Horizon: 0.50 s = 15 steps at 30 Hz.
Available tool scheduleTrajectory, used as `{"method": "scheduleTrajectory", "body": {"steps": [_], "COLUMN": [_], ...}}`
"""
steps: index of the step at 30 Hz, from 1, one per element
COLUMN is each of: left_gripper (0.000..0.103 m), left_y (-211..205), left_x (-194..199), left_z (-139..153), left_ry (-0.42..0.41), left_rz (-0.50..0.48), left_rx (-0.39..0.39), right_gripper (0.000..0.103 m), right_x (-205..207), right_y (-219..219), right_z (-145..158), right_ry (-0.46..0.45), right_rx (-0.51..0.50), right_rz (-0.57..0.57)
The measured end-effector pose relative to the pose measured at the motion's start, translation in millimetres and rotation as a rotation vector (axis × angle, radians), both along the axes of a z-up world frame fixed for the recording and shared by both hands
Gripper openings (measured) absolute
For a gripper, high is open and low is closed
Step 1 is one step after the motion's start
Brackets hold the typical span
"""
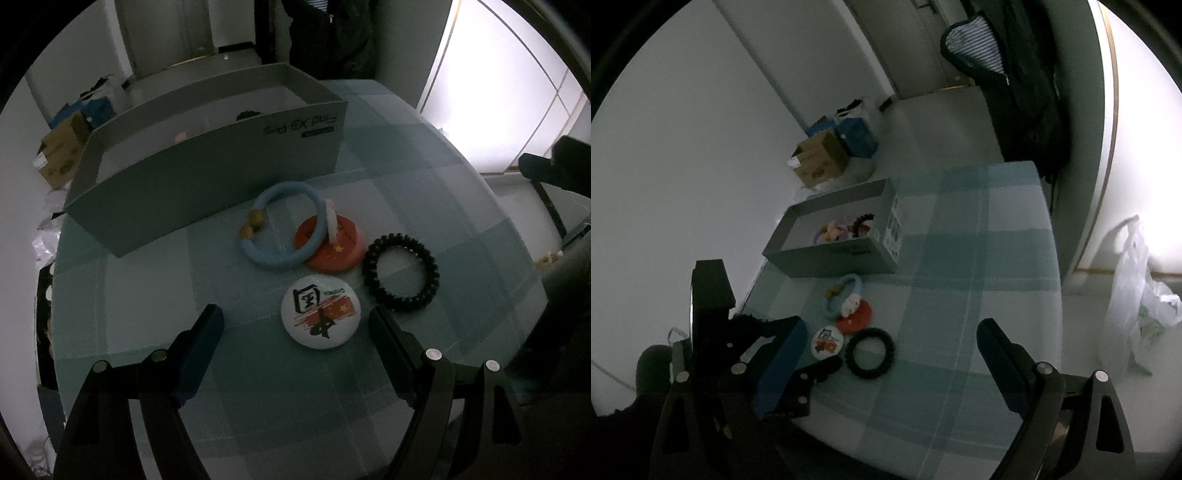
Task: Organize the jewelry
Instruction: 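Move the left tool to the white CHINA badge and grasp it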
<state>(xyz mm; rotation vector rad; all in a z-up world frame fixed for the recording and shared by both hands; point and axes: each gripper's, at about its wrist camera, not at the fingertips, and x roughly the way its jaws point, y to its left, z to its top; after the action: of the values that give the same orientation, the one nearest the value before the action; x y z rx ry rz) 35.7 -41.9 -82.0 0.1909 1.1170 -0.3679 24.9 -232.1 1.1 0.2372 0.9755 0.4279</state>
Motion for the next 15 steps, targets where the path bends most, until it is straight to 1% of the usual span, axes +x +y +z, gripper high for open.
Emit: {"method": "scheduleTrajectory", "body": {"steps": [1,3,4,5,6,8,11,15], "left_gripper": [0.075,0.067,0.059,0.053,0.051,0.038,0.038,0.038], "left_y": [-1.1,-1.9,-2.1,-2.5,-3.1,-5.0,-8.4,-5.6], "left_x": [-0.6,-1.2,-1.5,-1.9,-1.9,-3.9,-5.3,-3.0], "left_z": [-0.1,1.2,1.9,2.3,2.9,4.4,4.5,4.9], "left_ry": [0.0,-0.004,-0.007,-0.008,-0.007,-0.007,0.004,0.025], "left_rz": [-0.003,-0.014,-0.019,-0.025,-0.032,-0.048,-0.068,-0.058], "left_rx": [0.001,0.007,0.004,0.003,0.003,0.0,0.0,-0.027], "right_gripper": [0.094,0.094,0.094,0.094,0.094,0.094,0.094,0.094], "right_x": [0.4,1.4,2.3,3.1,3.6,4.7,5.3,6.8], "right_y": [0.3,0.6,0.8,0.9,1.1,2.1,3.3,1.9], "right_z": [-0.5,-1.2,-1.9,-2.7,-3.3,-5.2,-7.8,-10.7], "right_ry": [0.002,0.007,0.007,0.009,0.012,0.017,0.027,0.035], "right_rx": [-0.002,-0.002,-0.002,-0.003,-0.003,-0.004,-0.008,0.0], "right_rz": [0.001,0.001,0.001,0.0,-0.001,0.001,0.005,0.001]}}
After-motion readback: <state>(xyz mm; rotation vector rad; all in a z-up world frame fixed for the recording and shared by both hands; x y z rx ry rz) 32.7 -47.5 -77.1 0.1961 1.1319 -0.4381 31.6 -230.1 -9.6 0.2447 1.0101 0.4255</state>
